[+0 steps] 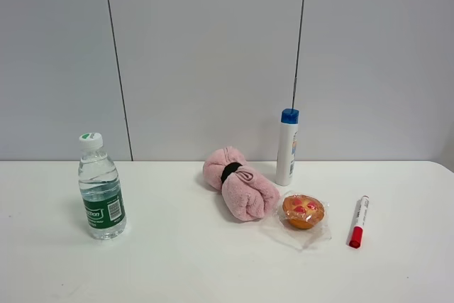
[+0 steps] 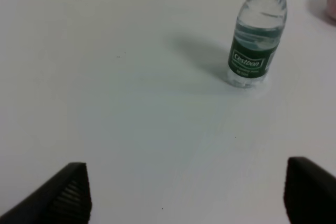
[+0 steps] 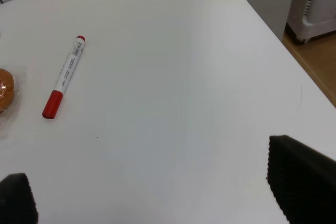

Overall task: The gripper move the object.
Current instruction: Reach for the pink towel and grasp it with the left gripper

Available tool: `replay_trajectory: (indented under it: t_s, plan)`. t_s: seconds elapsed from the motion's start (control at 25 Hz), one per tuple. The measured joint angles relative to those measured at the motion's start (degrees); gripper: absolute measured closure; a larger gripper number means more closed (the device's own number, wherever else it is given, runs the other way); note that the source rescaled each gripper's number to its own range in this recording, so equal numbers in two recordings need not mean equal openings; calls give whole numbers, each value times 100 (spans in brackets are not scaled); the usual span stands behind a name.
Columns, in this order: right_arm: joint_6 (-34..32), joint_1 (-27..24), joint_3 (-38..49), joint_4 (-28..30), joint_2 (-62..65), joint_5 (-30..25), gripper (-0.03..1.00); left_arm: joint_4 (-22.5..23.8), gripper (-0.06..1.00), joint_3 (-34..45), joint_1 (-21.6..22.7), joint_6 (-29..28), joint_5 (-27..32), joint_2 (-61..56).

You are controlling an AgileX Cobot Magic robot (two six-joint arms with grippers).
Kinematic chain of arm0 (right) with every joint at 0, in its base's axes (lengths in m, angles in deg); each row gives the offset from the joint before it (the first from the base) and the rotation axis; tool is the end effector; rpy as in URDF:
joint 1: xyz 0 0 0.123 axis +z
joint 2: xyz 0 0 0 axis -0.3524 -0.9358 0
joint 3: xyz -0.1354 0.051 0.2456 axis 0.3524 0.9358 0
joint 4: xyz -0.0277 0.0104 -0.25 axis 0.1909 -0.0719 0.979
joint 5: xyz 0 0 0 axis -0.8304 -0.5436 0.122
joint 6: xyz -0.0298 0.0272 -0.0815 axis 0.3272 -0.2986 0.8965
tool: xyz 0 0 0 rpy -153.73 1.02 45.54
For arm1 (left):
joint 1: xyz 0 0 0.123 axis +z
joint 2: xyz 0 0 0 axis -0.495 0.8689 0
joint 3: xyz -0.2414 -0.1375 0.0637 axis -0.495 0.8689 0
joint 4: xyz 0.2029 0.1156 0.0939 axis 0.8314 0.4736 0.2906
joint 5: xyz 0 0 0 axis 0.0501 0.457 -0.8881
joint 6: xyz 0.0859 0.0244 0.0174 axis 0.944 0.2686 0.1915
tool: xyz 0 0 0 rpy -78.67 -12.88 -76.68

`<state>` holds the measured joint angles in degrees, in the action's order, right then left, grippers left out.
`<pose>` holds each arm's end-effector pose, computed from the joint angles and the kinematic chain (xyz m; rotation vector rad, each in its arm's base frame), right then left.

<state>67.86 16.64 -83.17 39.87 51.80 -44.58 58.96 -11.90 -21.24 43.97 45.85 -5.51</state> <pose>-0.0043 -0.0041 0.2752 0.2241 2.0340 -0.0167 -0.0049 -0.0135 0.2799 -0.0412 2.0166 -0.0354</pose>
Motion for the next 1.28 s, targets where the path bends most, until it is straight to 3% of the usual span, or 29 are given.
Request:
replay_trajectory:
  t_s: [0.04, 1.28]
  plan:
    - [0, 0, 0, 0, 0, 0, -3, 0, 30, 0, 0, 0, 0, 0]
    - [0, 0, 0, 0, 0, 0, -3, -14, 30, 0, 0, 0, 0, 0]
